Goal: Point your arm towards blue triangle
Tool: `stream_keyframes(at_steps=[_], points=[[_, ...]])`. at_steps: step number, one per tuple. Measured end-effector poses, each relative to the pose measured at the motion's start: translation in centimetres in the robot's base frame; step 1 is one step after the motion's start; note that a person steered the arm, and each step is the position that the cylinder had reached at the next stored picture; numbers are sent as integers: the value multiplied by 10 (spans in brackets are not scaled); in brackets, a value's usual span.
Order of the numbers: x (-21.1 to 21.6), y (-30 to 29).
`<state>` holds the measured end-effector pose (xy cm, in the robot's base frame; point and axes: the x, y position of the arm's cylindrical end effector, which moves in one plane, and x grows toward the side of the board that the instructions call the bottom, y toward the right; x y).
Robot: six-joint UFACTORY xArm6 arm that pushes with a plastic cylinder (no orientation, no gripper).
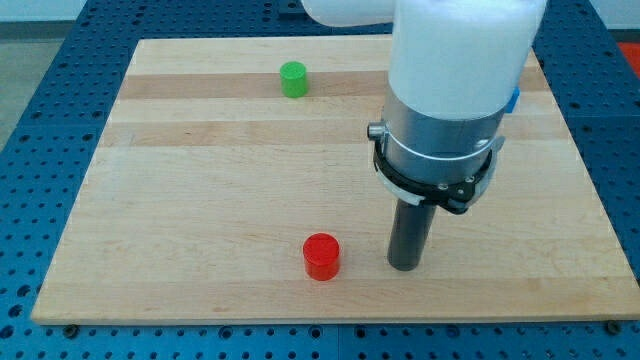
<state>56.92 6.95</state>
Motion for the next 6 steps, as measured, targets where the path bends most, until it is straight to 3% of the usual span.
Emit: stream_keyframes(at_steps=[1, 2, 3, 5, 6], points=[[-17, -3], [-75, -28], [-103, -44], [-124, -55], [-175, -55]])
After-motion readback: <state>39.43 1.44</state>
